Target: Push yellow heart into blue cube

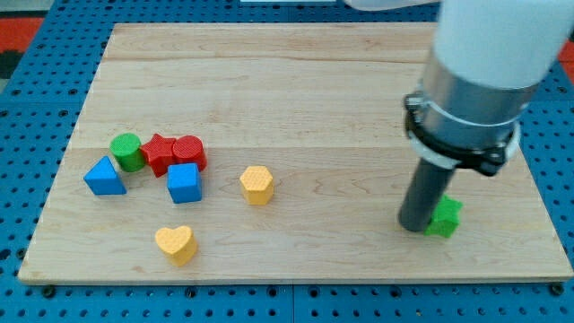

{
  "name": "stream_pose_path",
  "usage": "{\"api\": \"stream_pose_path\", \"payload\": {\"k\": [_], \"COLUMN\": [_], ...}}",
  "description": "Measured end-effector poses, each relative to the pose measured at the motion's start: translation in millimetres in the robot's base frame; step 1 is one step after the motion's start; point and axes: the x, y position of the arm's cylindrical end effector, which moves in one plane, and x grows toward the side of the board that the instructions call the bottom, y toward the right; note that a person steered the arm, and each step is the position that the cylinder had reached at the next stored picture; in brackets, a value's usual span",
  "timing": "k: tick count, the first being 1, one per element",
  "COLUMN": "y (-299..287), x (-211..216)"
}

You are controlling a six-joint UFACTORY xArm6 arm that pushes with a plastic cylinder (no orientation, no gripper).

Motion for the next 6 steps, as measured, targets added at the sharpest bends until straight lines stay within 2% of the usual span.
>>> {"api": "stream_pose_path", "payload": {"k": [1,2,3,5,6], "y": [-74,-101,-123,-337,-299], "x": [15,63,64,62,46]}}
